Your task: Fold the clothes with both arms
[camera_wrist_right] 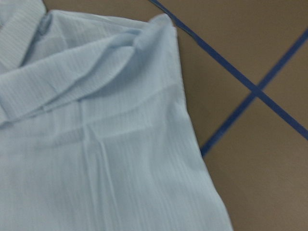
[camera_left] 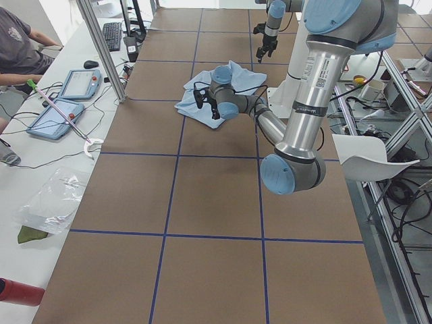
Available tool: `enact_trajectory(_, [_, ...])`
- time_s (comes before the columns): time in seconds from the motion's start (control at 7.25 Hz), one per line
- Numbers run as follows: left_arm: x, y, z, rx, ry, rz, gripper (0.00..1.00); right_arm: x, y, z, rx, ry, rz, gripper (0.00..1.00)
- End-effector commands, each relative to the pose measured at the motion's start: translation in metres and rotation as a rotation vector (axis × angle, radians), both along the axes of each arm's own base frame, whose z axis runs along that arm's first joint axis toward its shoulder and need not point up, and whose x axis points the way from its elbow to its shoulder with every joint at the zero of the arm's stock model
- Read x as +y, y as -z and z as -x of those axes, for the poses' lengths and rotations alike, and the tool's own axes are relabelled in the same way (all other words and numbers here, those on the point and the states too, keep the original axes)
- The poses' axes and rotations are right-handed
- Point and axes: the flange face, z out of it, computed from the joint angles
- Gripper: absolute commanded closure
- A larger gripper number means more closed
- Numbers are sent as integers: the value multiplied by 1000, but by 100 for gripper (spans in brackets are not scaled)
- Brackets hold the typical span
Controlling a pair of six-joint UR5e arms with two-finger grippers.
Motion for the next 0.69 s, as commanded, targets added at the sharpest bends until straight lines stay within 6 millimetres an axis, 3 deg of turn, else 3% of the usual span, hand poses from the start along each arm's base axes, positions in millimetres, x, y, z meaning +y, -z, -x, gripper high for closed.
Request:
enact_trajectory(0.0, [19, -10, -29, -18, 3, 67, 17, -111, -3, 5, -11, -52, -67, 0])
enact_trajectory(0.14, [34, -14, -46, -25, -28, 81, 18, -155, -19, -1, -61, -60, -51, 0])
enact_trajectory(0.28, [33, -17, -50, -33, -29, 86, 21, -178, -43, 8, -41, -43, -49, 0])
enact_trajectory(0.55, [26, -16, -62, -39, -24, 83, 23, -194, -60, 10, -21, -40, -59, 0])
